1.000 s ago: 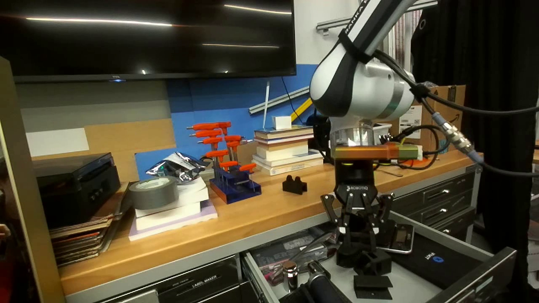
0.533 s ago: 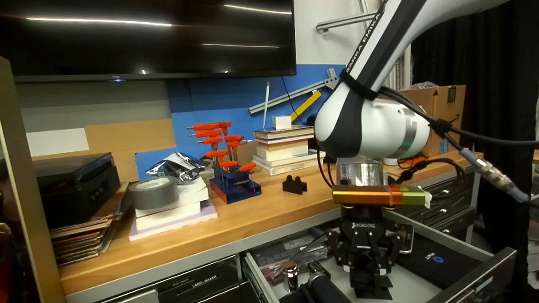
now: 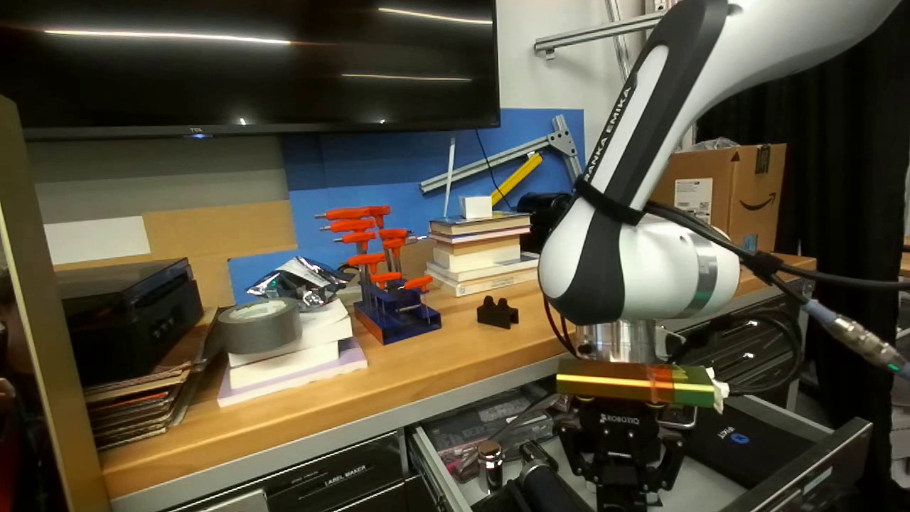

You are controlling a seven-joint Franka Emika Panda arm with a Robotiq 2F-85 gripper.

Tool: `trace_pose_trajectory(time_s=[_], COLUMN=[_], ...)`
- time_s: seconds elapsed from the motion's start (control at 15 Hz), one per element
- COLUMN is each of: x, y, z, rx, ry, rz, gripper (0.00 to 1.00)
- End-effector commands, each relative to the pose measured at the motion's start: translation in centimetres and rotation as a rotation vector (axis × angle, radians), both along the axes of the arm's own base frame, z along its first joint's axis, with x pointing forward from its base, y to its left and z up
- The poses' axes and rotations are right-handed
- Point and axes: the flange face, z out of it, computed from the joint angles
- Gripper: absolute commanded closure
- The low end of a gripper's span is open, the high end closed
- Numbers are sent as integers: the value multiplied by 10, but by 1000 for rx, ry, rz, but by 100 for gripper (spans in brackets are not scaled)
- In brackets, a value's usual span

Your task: Put the black objects on the tabletop into the open drawer and then close the drawer

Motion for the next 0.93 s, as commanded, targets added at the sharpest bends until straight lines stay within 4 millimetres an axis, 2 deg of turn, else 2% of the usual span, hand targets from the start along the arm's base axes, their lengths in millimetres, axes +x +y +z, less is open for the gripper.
trace_pose_trajectory(time_s=[0.0, 0.07, 0.33, 0.53, 0.87], x=[1, 2, 8, 24, 70], y=[3, 3, 2, 3, 22], z=[-6, -7, 3, 34, 120], rx=[-25, -27, -41, -65, -86], ry=[-25, -28, -59, -116, -274], rz=[-45, -54, -68, -48, 41], gripper=[48, 33, 3, 0, 0])
